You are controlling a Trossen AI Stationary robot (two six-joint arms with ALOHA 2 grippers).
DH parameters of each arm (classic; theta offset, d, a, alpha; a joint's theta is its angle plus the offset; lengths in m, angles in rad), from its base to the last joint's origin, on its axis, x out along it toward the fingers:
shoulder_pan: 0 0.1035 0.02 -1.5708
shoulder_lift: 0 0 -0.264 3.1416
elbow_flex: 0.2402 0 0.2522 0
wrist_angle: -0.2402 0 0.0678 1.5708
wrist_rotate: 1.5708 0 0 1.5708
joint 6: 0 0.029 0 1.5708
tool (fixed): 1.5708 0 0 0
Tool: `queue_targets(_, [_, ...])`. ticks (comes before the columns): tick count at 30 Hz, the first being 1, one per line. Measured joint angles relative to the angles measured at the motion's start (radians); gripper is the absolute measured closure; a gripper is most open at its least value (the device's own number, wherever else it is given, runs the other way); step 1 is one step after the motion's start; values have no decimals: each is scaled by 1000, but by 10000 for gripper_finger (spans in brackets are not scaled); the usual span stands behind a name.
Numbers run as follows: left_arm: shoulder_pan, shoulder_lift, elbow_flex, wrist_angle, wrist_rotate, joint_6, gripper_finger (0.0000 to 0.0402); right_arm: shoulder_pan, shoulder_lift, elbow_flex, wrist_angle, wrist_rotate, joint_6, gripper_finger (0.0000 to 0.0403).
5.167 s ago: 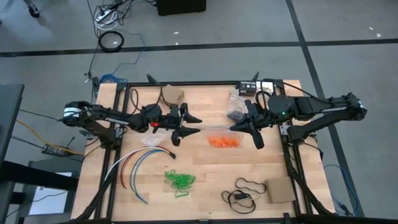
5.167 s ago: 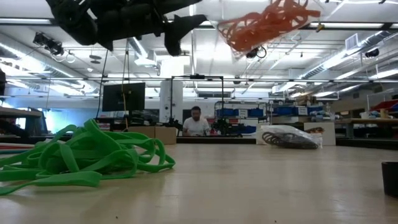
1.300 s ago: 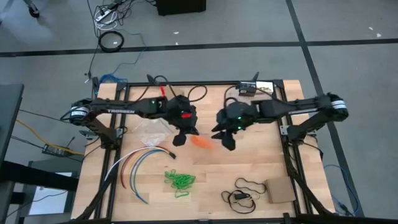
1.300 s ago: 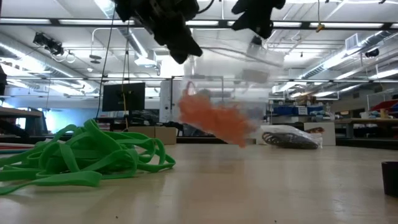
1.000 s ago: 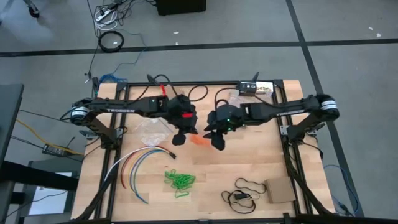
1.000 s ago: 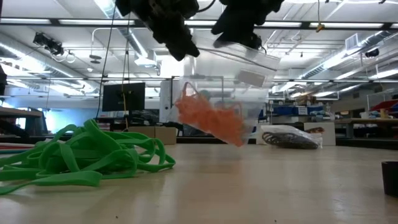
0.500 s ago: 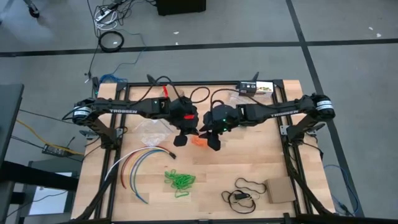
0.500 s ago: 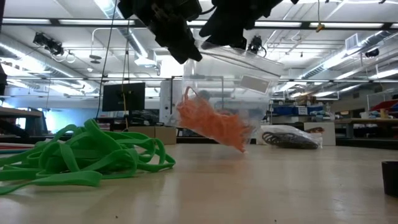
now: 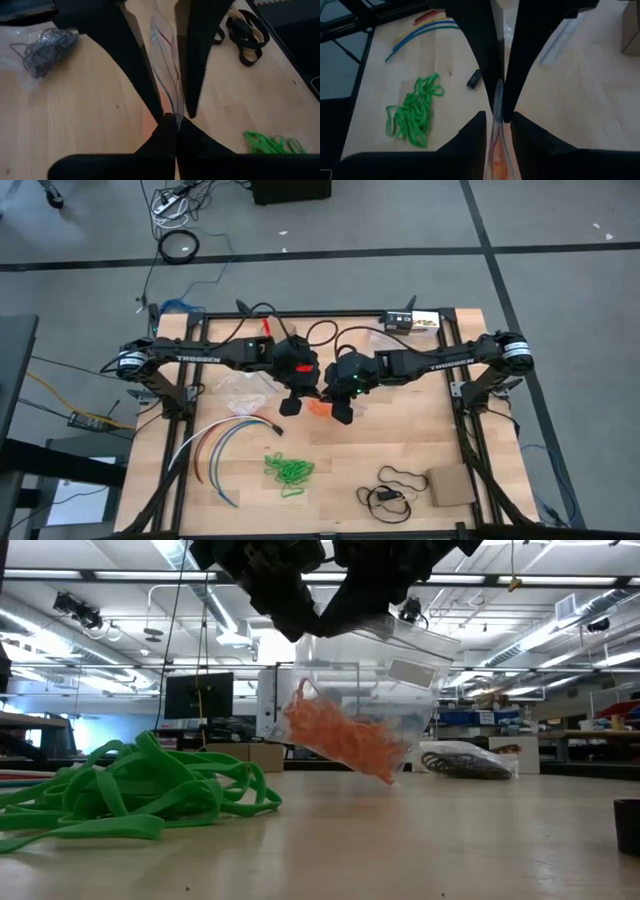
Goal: Sort rubber bands
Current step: Close the transparent zip bag
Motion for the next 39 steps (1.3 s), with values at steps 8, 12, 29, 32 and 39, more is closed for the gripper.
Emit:
queue_targets(8, [-1,0,0,7,10,-2,401,0,9,0,-41,-21,-20,367])
queue_targets(12, [0,0,0,6,16,-2,401,0,9,0,-45,-16,-37,387])
queue_targets(29, [0,-1,1,-8,0,-3,401,0,10,75,-247,41,-45,402])
queue_targets(32, [0,-1,1,-18,0,-3,401,2,10,80,-298,49,-36,403])
queue_targets(39, [0,0,1,-53,-13,9,401,14,5,81,-440,75,-9,403])
